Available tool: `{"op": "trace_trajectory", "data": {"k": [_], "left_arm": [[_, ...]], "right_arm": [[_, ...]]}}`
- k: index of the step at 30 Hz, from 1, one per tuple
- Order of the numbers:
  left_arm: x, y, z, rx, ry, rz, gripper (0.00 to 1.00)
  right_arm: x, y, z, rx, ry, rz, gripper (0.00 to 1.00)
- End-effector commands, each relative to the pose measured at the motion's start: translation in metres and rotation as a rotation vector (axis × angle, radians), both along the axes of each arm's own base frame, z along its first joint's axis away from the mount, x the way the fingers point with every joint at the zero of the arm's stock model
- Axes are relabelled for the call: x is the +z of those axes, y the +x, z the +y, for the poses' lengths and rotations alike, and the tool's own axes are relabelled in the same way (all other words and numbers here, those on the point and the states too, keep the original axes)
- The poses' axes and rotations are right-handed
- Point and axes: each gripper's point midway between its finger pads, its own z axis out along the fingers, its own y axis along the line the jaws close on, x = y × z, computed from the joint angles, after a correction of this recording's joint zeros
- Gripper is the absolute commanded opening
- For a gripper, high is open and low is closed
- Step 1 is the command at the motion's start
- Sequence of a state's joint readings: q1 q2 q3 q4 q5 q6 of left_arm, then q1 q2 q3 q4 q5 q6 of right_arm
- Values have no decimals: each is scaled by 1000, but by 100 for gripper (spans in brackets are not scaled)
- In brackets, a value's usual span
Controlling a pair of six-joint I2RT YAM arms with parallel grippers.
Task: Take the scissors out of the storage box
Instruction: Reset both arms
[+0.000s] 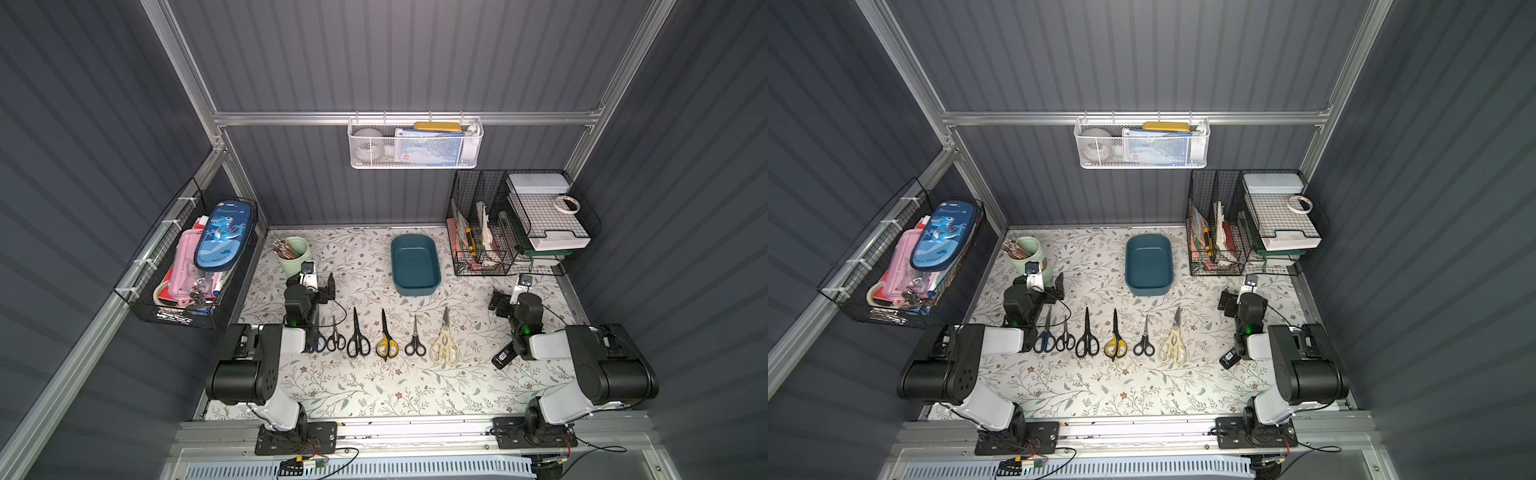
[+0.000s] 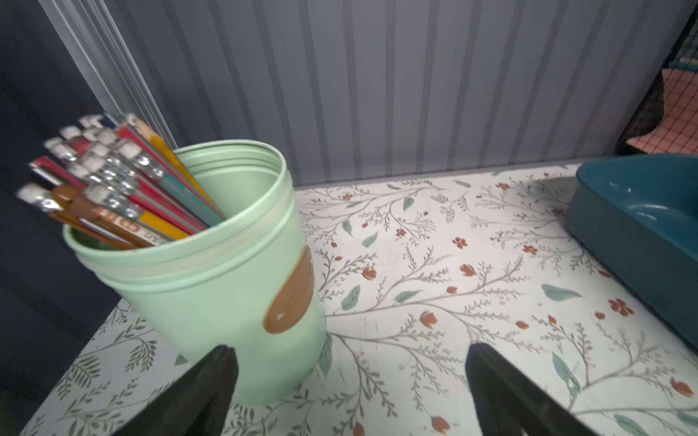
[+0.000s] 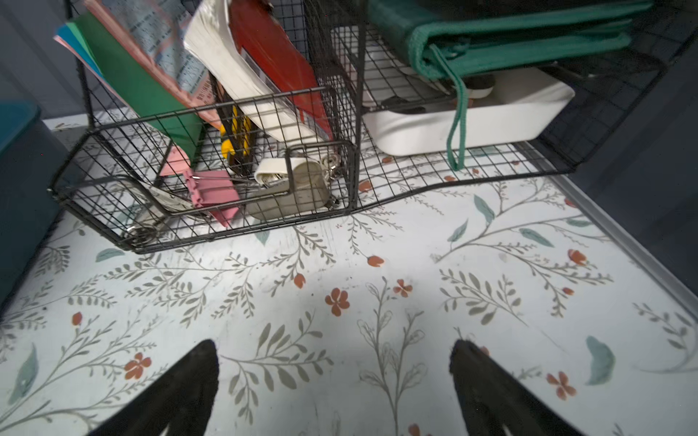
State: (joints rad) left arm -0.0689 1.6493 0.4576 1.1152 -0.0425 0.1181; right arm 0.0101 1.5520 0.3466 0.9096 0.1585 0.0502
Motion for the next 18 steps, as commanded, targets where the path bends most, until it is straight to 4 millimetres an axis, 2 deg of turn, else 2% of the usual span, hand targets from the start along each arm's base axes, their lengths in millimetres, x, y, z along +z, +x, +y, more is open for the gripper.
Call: {"op": "trace_trajectory", "data": {"k": [1, 3, 8, 10, 18], "left_arm": [[19, -1, -15, -82, -43, -127, 99], [12, 3, -18, -107, -27, -78, 99], [13, 4, -17, -94, -35, -87, 99], [8, 6, -3, -7, -42, -59, 99], [7, 11, 3, 34, -61, -46, 100]], "right_arm": [[16, 10, 6, 48, 0, -50, 99], [15, 13, 7, 54, 8, -45, 99], [15, 15, 6, 66, 26, -45, 99], [14, 14, 6, 66, 25, -45, 99], [15, 15, 6, 68, 25, -49, 99]]}}
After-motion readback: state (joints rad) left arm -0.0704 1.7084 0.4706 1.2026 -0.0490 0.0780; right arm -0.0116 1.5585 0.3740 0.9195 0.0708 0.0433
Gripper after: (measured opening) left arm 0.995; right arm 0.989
